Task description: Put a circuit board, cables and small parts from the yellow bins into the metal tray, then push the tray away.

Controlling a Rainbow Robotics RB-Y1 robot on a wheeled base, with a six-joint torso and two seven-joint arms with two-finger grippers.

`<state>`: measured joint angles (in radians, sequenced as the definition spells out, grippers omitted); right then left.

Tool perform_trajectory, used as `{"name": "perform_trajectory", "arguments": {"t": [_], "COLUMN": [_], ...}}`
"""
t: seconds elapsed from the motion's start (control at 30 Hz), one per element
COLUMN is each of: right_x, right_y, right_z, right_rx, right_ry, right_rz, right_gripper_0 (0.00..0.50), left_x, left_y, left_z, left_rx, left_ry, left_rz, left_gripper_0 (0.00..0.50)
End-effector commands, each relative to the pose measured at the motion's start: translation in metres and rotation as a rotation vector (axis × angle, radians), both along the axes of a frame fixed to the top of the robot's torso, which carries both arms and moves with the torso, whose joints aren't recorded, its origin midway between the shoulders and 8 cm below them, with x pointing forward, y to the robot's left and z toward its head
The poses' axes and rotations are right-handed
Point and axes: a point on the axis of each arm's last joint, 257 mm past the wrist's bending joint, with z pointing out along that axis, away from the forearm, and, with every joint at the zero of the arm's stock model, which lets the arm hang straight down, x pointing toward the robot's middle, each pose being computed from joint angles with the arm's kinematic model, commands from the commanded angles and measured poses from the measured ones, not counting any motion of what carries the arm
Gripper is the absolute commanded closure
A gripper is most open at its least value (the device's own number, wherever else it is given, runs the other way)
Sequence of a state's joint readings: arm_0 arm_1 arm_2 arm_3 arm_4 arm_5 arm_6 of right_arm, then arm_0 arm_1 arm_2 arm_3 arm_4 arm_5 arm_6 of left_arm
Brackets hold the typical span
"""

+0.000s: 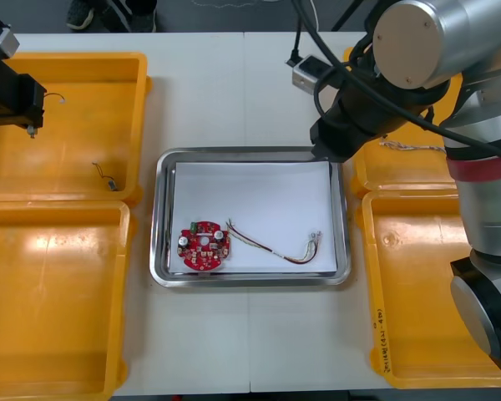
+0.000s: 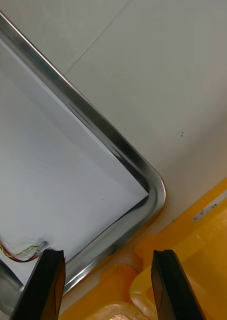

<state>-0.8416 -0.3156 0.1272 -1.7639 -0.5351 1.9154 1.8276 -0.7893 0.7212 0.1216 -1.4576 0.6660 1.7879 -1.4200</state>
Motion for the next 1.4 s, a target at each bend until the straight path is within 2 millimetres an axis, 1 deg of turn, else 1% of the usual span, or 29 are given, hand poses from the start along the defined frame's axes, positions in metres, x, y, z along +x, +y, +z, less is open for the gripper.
{"name": "perform_trajectory", "arguments": {"t": [0.03, 0.1, 0.13, 0.17, 0.23, 0.3, 0.33, 0.4, 0.47, 0.53, 0.6, 0.67, 0.7, 0.77, 0.8, 0.83, 0.87, 0.9, 0.97, 1.1, 1.2, 1.3, 1.4], "right_x": [0.019, 0.024, 0.026, 0.029, 0.033, 0.037, 0.040, 0.044, 0.047, 0.049, 0.051, 0.051, 0.052, 0.052, 0.052, 0.053, 0.053, 0.053, 0.053, 0.052, 0.052, 0.051, 0.051], "right_y": [-0.023, -0.039, -0.042, -0.055, -0.065, -0.081, -0.089, -0.104, -0.117, -0.127, -0.144, -0.155, -0.159, -0.170, -0.170, -0.179, -0.185, -0.187, -0.196, -0.210, -0.213, -0.217, -0.211], "right_z": [0.046, 0.049, 0.050, 0.052, 0.056, 0.058, 0.061, 0.065, 0.067, 0.068, 0.069, 0.070, 0.071, 0.072, 0.072, 0.073, 0.073, 0.073, 0.071, 0.064, 0.058, 0.050, 0.043], "right_rx": [0.018, 0.013, 0.013, 0.021, 0.031, 0.040, 0.043, 0.038, 0.032, 0.030, 0.023, 0.030, 0.030, 0.036, 0.036, 0.044, 0.053, 0.057, 0.064, 0.058, 0.066, 0.061, 0.083], "right_ry": [-0.105, -0.110, -0.109, -0.108, -0.106, -0.100, -0.099, -0.098, -0.094, -0.093, -0.093, -0.090, -0.092, -0.093, -0.093, -0.091, -0.088, -0.087, -0.078, -0.055, -0.033, -0.011, 0.011], "right_rz": [-0.078, -0.117, -0.126, -0.156, -0.181, -0.217, -0.236, -0.267, -0.297, -0.319, -0.359, -0.389, -0.398, -0.430, -0.430, -0.456, -0.477, -0.486, -0.517, -0.564, -0.583, -0.611, -0.649], "right_gripper_0": [0.000, 0.000, 0.000, 0.000, 0.000, 0.000, 0.000, 0.000, 0.000, 0.000, 0.000, 0.000, 0.000, 0.000, 0.000, 0.000, 0.000, 0.000, 0.000, 0.000, 0.000, 0.000, 0.000], "left_x": [-0.010, -0.019, -0.020, -0.018, -0.017, -0.016, -0.015, -0.015, -0.017, -0.019, -0.021, -0.023, -0.024, -0.025, -0.025, -0.026, -0.027, -0.026, -0.026, -0.026, -0.027, -0.029, -0.030], "left_y": [0.005, 0.000, -0.002, -0.010, -0.019, -0.032, -0.042, -0.060, -0.077, -0.087, -0.101, -0.114, -0.118, -0.135, -0.135, -0.149, -0.157, -0.161, -0.176, -0.194, -0.202, -0.209, -0.214], "left_z": [0.042, 0.047, 0.050, 0.060, 0.067, 0.077, 0.081, 0.086, 0.086, 0.084, 0.080, 0.077, 0.077, 0.073, 0.073, 0.069, 0.067, 0.067, 0.064, 0.055, 0.047, 0.029, 0.015], "left_rx": [0.003, 0.000, -0.004, -0.010, -0.010, -0.017, -0.028, -0.049, -0.064, -0.067, -0.066, -0.063, -0.061, -0.056, -0.056, -0.066, -0.073, -0.076, -0.090, -0.095, -0.077, -0.055, -0.044], "left_ry": [-0.053, -0.041, -0.047, -0.072, -0.092, -0.113, -0.120, -0.119, -0.111, -0.104, -0.092, -0.076, -0.073, -0.057, -0.057, -0.042, -0.037, -0.036, -0.035, -0.028, -0.017, 0.024, 0.062], "left_rz": [0.089, 0.106, 0.111, 0.112, 0.105, 0.098, 0.090, 0.076, 0.067, 0.066, 0.061, 0.053, 0.050, 0.038, 0.038, 0.027, 0.016, 0.012, -0.006, -0.028, -0.042, -0.050, -0.058], "left_gripper_0": [0.500, 0.500, 0.500, 0.500, 0.500, 0.500, 0.500, 0.500, 0.500, 0.500, 0.500, 0.500, 0.500, 0.500, 0.500, 0.500, 0.500, 0.500, 0.500, 0.500, 0.500, 0.500, 0.500]}}
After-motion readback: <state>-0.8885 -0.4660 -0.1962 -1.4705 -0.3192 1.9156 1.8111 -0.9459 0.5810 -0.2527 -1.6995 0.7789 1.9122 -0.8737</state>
